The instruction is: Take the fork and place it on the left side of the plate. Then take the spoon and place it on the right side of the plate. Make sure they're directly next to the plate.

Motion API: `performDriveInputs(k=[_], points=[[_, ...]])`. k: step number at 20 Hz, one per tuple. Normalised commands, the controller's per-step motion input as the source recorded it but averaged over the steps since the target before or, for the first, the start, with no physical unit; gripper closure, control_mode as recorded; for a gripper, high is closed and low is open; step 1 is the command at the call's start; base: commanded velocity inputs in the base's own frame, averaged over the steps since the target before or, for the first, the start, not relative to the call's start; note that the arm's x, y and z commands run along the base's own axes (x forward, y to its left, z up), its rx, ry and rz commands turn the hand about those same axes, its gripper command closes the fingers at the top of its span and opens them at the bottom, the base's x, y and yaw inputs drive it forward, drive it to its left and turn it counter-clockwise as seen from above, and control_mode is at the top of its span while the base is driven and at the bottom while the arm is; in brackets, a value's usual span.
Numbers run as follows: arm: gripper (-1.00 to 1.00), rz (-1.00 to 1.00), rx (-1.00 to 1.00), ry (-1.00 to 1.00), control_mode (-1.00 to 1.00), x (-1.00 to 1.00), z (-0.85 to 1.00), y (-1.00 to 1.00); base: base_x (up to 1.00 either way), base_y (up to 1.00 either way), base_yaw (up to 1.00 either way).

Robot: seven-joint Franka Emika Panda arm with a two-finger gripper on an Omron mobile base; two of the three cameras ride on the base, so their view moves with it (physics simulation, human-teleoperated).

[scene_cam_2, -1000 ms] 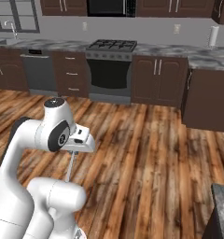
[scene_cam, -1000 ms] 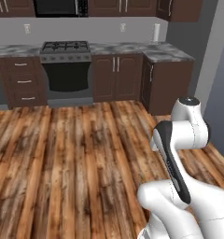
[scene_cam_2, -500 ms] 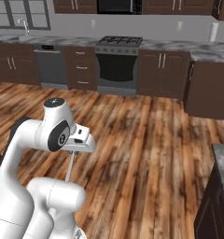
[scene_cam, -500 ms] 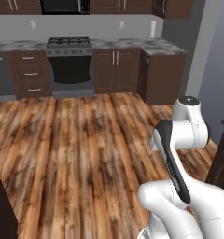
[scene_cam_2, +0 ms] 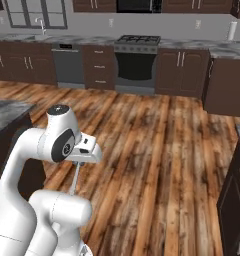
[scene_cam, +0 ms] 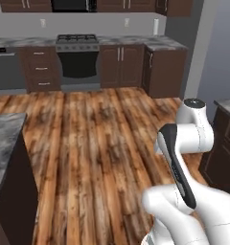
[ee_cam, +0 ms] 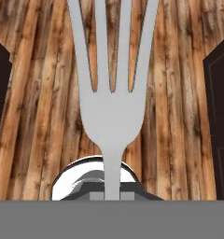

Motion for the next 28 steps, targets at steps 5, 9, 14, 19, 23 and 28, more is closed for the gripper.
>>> performDriveInputs(k=[5,9,14,19,23,28], points=[[1.00,0.00,0.00,0.00,1.00,0.00,0.00,0.00,-0.90,0.54,0.00],[1.00,0.00,0.00,0.00,1.00,0.00,0.00,0.00,-0.84,0.56,0.00],[1.00,0.00,0.00,0.00,1.00,0.00,0.00,0.00,-0.80,0.61,0.00],[1.00,0.00,0.00,0.00,1.00,0.00,0.00,0.00,-0.56,0.82,0.00],[1.00,0.00,0.00,0.00,1.00,0.00,0.00,0.00,-0.43,0.94,0.00],[1.00,0.00,0.00,0.00,1.00,0.00,0.00,0.00,-0.37,0.95,0.00]])
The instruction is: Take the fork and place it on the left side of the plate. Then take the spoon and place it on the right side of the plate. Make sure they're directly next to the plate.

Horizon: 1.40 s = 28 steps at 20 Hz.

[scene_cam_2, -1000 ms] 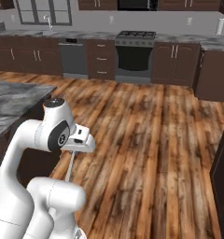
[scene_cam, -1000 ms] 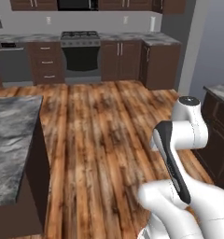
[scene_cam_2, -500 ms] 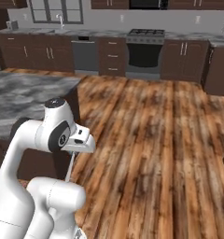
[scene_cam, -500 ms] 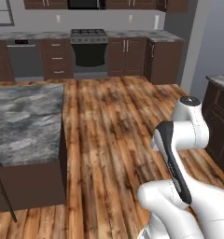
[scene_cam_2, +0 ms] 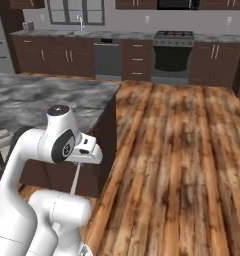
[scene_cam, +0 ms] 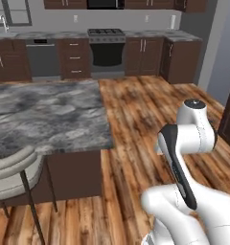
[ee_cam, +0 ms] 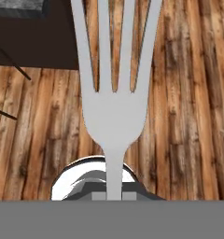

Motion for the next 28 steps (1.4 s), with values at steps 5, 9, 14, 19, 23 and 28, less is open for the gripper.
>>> performDriveInputs(k=[5,9,14,19,23,28], points=[[1.00,0.00,0.00,0.00,1.00,0.00,0.00,0.00,-0.17,0.93,0.00],[1.00,0.00,0.00,0.00,1.00,0.00,0.00,0.00,-0.01,0.95,0.00],[1.00,0.00,0.00,0.00,1.00,0.00,0.00,0.00,-0.01,0.92,0.00],[1.00,0.00,0.00,0.00,1.00,0.00,0.00,0.00,-0.24,0.88,0.00],[1.00,0.00,0.00,0.00,1.00,0.00,0.00,0.00,-0.23,0.88,0.00],[1.00,0.00,0.00,0.00,1.00,0.00,0.00,0.00,-0.26,0.90,0.00]])
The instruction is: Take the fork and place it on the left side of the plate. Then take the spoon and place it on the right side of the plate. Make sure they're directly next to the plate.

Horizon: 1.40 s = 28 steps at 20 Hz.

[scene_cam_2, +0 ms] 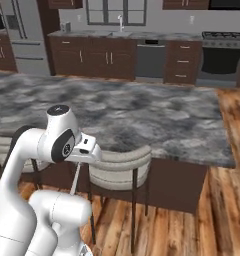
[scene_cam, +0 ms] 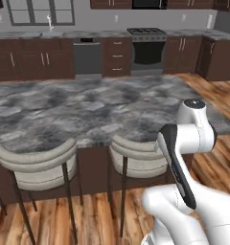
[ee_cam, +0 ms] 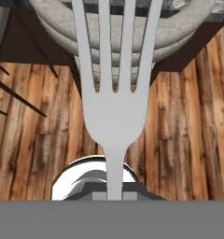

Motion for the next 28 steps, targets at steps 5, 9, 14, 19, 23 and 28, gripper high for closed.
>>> performDriveInputs(k=[5,9,14,19,23,28], points=[[1.00,0.00,0.00,0.00,1.00,0.00,0.00,0.00,-0.25,0.94,0.00],[1.00,0.00,0.00,0.00,1.00,0.00,0.00,0.00,-0.25,0.95,0.00],[1.00,0.00,0.00,0.00,1.00,0.00,0.00,0.00,-0.25,0.93,0.00],[1.00,0.00,0.00,0.00,1.00,0.00,0.00,0.00,-0.15,0.88,0.00],[1.00,0.00,0.00,0.00,1.00,0.00,0.00,0.00,-0.05,0.84,0.00],[1.00,0.00,0.00,0.00,1.00,0.00,0.00,0.00,-0.04,0.75,0.00]])
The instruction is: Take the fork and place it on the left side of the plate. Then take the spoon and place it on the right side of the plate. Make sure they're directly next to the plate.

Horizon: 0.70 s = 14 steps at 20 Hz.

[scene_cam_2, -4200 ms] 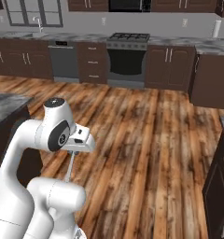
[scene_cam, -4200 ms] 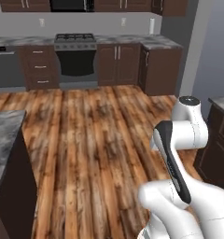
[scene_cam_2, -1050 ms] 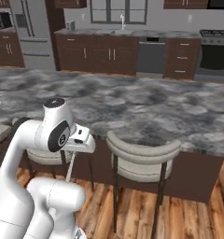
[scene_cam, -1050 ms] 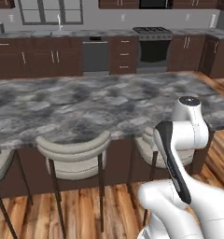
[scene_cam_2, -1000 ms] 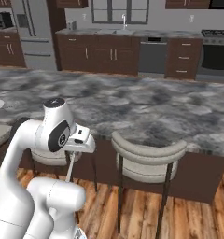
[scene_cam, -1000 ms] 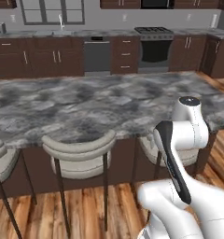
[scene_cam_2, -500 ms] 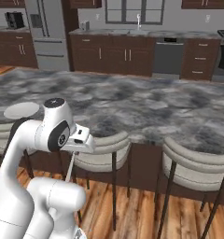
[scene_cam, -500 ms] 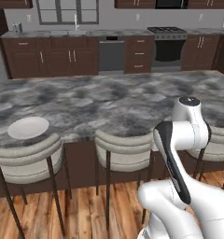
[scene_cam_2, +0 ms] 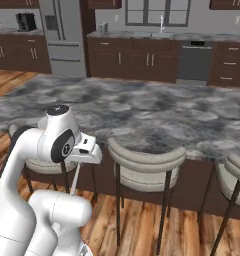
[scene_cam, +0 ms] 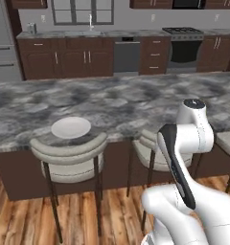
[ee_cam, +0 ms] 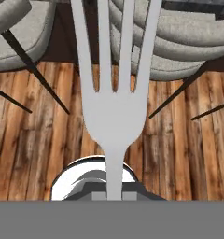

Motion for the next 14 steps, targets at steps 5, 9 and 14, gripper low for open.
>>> performDriveInputs(k=[5,9,14], points=[[1.00,0.00,0.00,0.00,1.00,0.00,0.00,0.00,0.00,0.68,0.00],[1.00,0.00,0.00,0.00,1.00,0.00,0.00,0.00,0.00,0.59,0.00],[1.00,0.00,0.00,0.00,1.00,0.00,0.00,0.00,0.00,0.61,0.00]])
